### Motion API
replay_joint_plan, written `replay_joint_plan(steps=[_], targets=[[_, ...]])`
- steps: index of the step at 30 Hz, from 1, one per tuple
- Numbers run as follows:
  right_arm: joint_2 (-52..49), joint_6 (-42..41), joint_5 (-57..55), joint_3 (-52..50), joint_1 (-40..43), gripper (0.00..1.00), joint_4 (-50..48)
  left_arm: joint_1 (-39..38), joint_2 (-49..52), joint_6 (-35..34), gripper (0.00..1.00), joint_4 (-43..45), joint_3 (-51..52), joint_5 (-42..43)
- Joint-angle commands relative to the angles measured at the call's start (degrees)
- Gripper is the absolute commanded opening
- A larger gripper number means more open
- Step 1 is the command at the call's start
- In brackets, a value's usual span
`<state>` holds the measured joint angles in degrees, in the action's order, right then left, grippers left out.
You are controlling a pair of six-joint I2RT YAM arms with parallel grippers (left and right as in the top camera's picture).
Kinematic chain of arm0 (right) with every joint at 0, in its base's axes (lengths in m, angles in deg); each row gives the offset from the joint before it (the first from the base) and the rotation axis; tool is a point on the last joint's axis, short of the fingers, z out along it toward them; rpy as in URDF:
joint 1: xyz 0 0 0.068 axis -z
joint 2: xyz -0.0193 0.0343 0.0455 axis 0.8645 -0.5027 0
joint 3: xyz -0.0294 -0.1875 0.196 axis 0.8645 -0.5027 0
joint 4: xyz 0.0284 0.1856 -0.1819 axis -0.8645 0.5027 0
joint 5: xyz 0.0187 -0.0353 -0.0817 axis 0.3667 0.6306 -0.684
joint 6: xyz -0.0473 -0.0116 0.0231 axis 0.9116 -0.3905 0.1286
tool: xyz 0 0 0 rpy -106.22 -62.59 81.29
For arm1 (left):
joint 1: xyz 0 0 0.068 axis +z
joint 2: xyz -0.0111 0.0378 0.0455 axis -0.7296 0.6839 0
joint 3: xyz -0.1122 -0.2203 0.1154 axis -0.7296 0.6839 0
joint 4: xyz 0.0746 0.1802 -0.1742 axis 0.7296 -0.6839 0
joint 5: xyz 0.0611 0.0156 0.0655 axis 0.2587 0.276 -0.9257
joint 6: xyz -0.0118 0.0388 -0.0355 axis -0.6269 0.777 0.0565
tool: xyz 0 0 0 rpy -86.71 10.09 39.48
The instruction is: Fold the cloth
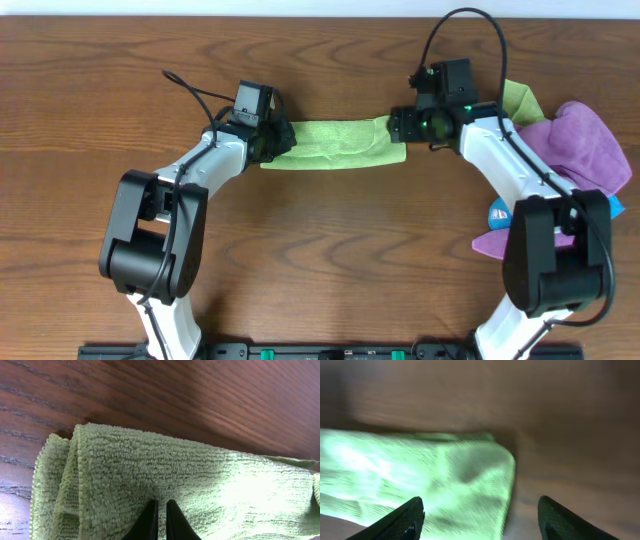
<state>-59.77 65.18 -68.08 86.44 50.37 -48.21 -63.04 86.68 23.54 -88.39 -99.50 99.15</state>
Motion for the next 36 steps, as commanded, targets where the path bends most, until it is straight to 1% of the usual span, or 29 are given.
replay_joint_plan(steps=[1,6,8,11,13,15,16,17,18,27,36], targets=[[1.9,2.7,3.7,2.1,-1.0,0.72,-0.7,0.1,0.5,0.0,0.08,0.0,-1.1,-0.8],[1.1,2.8,3.7,2.5,-2.8,0.69,-5.0,0.1,0.5,-0.6,0.08,0.0,-1.1,-0.8],[0.6,2.8,3.7,2.5,-3.9,0.63,-7.1,0.1,0.5,-0.6,0.08,0.0,-1.1,-0.8],[-1.2,1.9,3.7,2.6,-5.4,0.47,-9.1,0.1,0.5,-0.6,0.07,0.0,-1.1,-0.8],[-2.6,0.7,3.7,2.7,-6.4,0.34,-9.9,0.1,0.5,-0.6,0.06,0.0,-1.1,-0.8],[-4.3,0.0,3.7,2.7,-7.2,0.14,-11.1,0.1,0.5,-0.6,0.06,0.0,-1.1,-0.8],[-5.2,-0.3,3.7,2.8,-7.7,0.06,-11.8,0.1,0.5,-0.9,0.06,0.0,-1.1,-0.8],[-5.9,-0.5,3.7,2.8,-8.0,0.03,-12.2,0.1,0.5,-1.1,0.06,0.0,-1.1,-0.8],[-6.6,-0.5,3.4,2.9,-8.3,0.01,-12.5,0.1,0.5,-1.1,0.06,0.0,-1.1,-0.8],[-7.8,-0.4,-3.4,3.5,-9.0,0.01,-11.0,0.1,0.5,-1.0,0.06,0.0,-1.1,-0.8],[-9.7,0.1,-4.8,3.5,-9.0,0.01,-8.0,0.1,0.5,-1.1,0.06,0.0,-1.1,-0.8]])
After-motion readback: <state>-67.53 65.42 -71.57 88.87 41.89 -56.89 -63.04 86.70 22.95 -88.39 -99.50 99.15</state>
